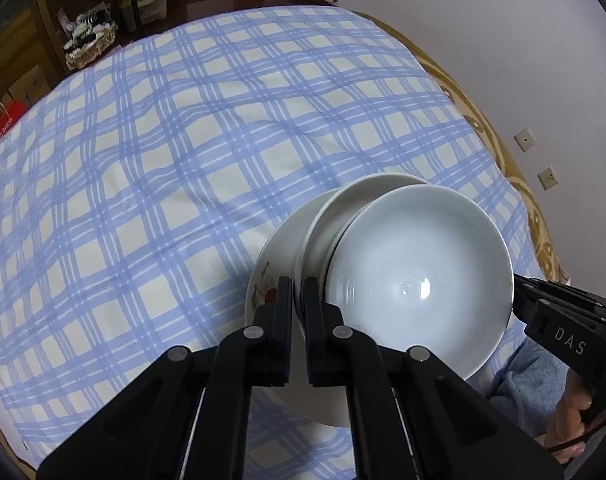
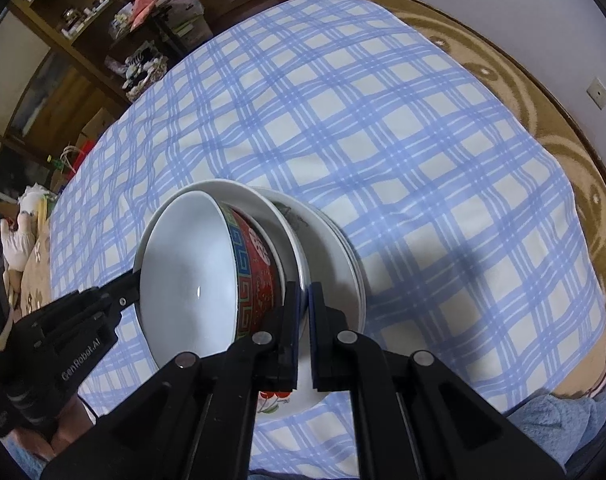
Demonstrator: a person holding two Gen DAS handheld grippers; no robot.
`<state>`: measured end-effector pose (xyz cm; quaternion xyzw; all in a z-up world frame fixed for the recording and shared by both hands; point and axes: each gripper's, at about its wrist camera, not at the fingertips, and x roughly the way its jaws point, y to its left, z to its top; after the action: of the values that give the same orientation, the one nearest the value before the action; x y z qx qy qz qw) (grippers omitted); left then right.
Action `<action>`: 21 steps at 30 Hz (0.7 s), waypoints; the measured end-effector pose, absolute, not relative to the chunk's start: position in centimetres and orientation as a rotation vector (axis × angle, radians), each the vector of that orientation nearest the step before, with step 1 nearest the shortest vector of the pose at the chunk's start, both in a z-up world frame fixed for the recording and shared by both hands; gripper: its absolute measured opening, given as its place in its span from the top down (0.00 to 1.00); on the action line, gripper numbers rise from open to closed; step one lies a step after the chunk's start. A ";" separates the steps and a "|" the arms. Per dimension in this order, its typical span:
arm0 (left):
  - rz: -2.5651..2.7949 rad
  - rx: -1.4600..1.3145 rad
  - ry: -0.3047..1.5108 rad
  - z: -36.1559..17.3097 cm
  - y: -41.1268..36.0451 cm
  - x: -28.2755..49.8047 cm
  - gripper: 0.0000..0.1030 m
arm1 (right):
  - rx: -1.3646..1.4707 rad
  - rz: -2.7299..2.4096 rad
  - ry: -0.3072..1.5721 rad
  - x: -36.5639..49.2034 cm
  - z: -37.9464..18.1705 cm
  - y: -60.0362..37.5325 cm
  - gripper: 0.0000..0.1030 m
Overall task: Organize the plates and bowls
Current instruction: 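Carry the bowl stack over the cherry plates and lower it onto them, then open both tools to release the bowl stack on the cherry plates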
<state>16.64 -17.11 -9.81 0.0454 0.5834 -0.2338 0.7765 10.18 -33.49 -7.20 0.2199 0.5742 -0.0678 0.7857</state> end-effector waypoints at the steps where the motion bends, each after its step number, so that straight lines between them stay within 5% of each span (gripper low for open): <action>1: -0.508 0.100 1.257 -9.8 -17.1 16.6 0.95 | 0.488 -0.144 1.239 10.2 -7.3 -33.6 0.94; 13: -0.455 0.220 1.031 -3.7 -16.6 15.1 0.80 | 0.446 -0.116 1.074 8.2 -3.0 -33.4 0.89; 21: -0.374 0.295 0.924 0.2 -13.8 11.4 0.27 | 0.402 -0.090 0.965 4.9 0.7 -31.3 0.44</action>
<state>11.39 -13.82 0.21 0.1407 0.4416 -0.1786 0.8679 4.95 -31.30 0.65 0.1918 0.4607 -0.0430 0.8655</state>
